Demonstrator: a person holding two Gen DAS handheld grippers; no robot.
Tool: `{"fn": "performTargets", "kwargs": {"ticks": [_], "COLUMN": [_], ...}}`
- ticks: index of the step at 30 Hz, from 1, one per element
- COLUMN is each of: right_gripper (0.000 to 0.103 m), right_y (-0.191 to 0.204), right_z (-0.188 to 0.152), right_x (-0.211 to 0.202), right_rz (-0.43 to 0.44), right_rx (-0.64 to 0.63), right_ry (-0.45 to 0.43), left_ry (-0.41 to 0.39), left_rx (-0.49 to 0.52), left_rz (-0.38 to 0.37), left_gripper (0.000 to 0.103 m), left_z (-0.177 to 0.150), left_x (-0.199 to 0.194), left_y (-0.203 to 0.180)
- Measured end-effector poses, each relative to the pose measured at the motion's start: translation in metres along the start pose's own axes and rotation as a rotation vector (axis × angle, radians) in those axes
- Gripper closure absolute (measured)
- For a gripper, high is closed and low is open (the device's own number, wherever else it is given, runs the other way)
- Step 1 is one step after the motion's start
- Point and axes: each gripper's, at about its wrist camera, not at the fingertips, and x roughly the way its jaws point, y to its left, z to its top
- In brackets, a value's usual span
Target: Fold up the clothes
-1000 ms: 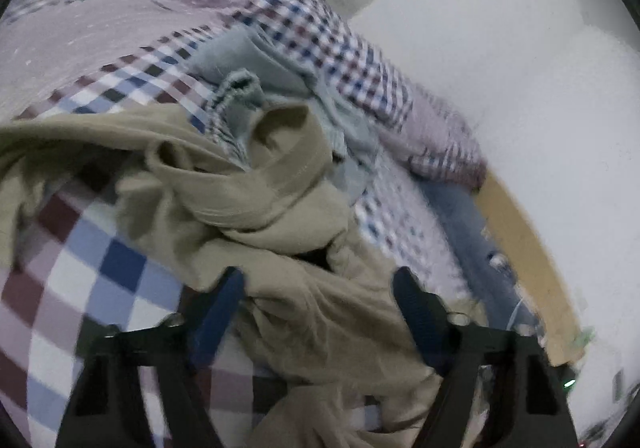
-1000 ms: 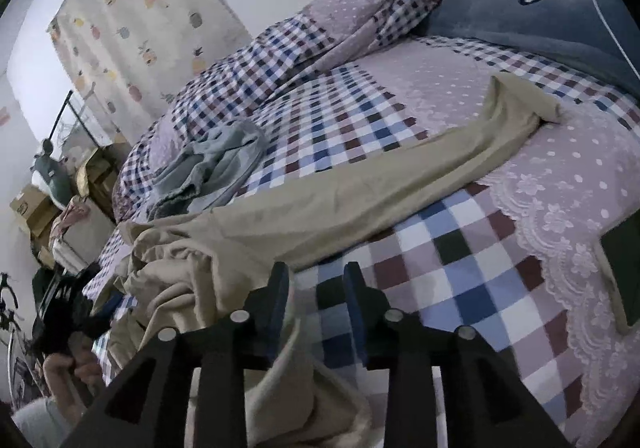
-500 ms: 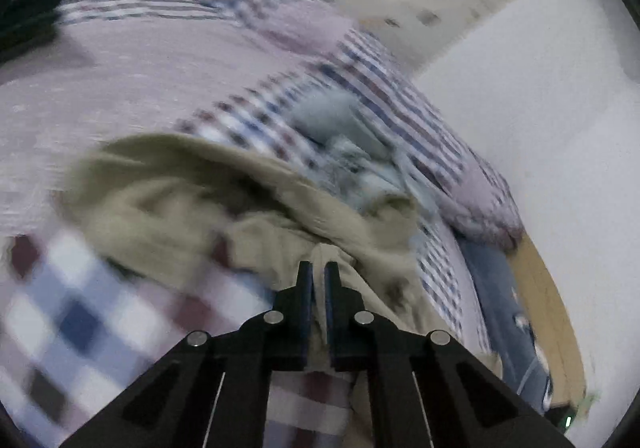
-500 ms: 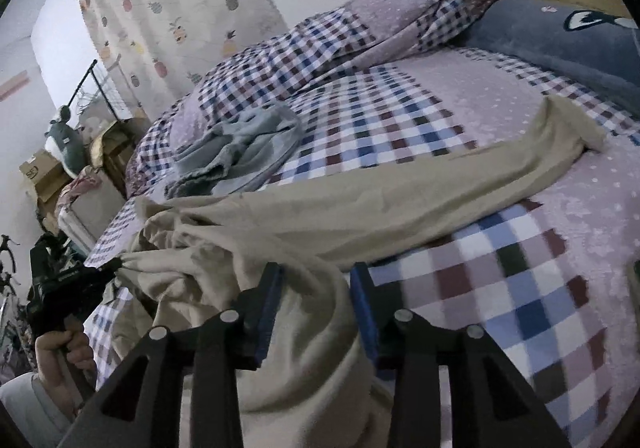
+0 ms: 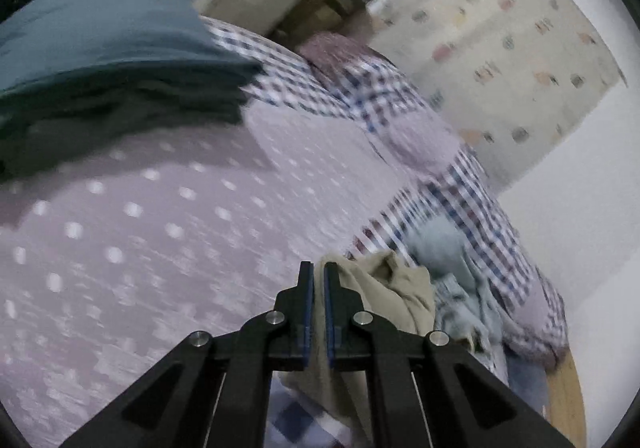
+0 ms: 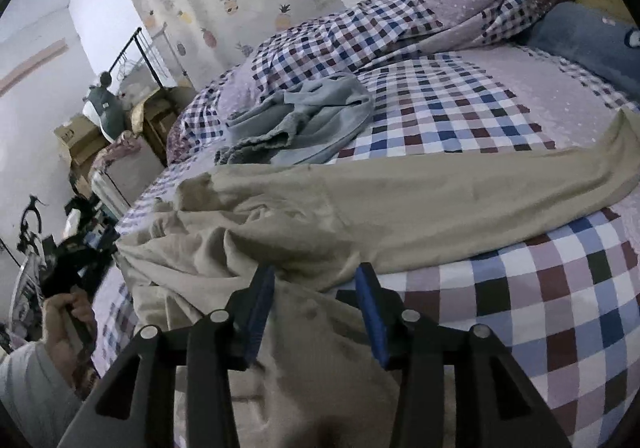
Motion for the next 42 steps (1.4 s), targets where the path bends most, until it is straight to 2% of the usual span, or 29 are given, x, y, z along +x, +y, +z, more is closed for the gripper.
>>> {"fn": "performTargets", "kwargs": {"ticks": [3,5,7,9,14,17,18,20,22,24,27,32,34,37,42], "right_gripper": [0.058,0.058,0.057,0.057,0.056,0.042,0.040,0.039,0.039,0.039,0.039,0.039,0.039,0.039,0.039], "right_y": [-0.012,-0.023,-0.034,-0.046,-0.081,-0.111,-0.122,-0.142,-0.158,-0.169,-0.175,-0.193,-0.210,-0.245,-0.286], "right_z": [0.002,0.004,0.006,0.009,0.022,0.029,0.030,0.029,0.027,0.025,0.030,0.049,0.058,0.063,0.064], "right_x": [-0.003,-0.004,-0.007,-0.011,-0.030,-0.041,-0.044,-0.045,-0.040,-0.032,-0.021,-0.018,-0.030,-0.058,-0.114], "right_rz": [-0.026,-0.052,-0.086,-0.118,-0.241,-0.267,-0.266,-0.245,-0.216,-0.194,-0.194,-0.252,-0.304,-0.362,-0.529], "right_rx": [0.048,0.091,0.133,0.170,0.245,0.351,0.397,0.486,0.557,0.595,0.585,0.543,0.557,0.649,0.754], "right_ry": [-0.007,-0.014,-0.024,-0.037,-0.073,-0.098,-0.105,-0.110,-0.093,-0.069,-0.057,-0.072,-0.114,-0.208,-0.364], "left_ry": [-0.019,-0.090,-0.174,-0.187,-0.095,-0.046,-0.032,-0.007,0.003,0.006,0.019,0.031,0.033,0.041,0.058], "left_rx": [-0.005,0.005,0.002,-0.001,0.073,0.127,0.141,0.157,0.157,0.150,0.165,0.244,0.271,0.301,0.322], "left_rz": [0.060,0.143,0.183,0.158,0.025,-0.029,-0.044,-0.081,-0.128,-0.189,-0.279,-0.335,-0.338,-0.334,-0.333], "left_gripper": [0.100,0.103,0.103,0.103,0.103,0.102,0.098,0.079,0.045,0.031,0.024,0.021,0.021,0.020,0.021], "left_z": [0.000,0.002,0.010,0.018,0.010,0.000,-0.004,-0.008,-0.012,-0.016,-0.022,-0.033,-0.039,-0.048,-0.059], "left_x": [0.000,-0.008,-0.018,-0.021,-0.008,0.000,0.002,0.003,0.003,0.000,0.000,-0.008,-0.010,-0.009,-0.003], "left_y": [0.004,0.004,0.007,0.008,-0.013,-0.029,-0.033,-0.041,-0.049,-0.056,-0.070,-0.093,-0.100,-0.108,-0.115]}}
